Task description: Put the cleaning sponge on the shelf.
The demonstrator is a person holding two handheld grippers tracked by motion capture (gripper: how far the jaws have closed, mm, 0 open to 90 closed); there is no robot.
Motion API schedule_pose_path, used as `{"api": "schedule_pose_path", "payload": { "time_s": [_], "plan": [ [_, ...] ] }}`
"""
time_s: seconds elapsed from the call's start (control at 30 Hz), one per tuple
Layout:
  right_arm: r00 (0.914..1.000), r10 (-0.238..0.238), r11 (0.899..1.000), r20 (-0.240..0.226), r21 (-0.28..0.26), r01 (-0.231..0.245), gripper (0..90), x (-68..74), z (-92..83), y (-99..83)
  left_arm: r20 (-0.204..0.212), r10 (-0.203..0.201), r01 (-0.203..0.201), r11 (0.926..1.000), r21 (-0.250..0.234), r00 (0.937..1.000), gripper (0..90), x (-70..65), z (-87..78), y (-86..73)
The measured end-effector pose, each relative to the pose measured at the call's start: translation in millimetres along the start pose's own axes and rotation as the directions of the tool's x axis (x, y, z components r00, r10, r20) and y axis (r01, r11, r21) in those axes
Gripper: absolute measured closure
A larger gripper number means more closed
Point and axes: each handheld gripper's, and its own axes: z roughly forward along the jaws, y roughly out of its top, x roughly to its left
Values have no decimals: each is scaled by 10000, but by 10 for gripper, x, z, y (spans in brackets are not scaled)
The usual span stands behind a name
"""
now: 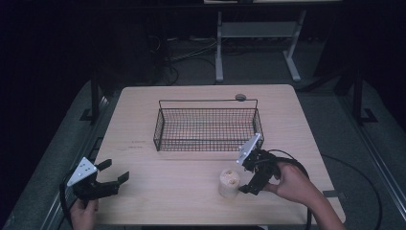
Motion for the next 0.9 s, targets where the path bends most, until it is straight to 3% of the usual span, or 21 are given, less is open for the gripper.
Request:
{"api": "schedule_pose_path", "payload": {
  "time_s": [0.9],
  "plan": [
    [9988,-329,9987,-359,387,343,150,30,263,289,11,16,-16,10000,-37,10000,139,0,-9,7]
  ]
}}
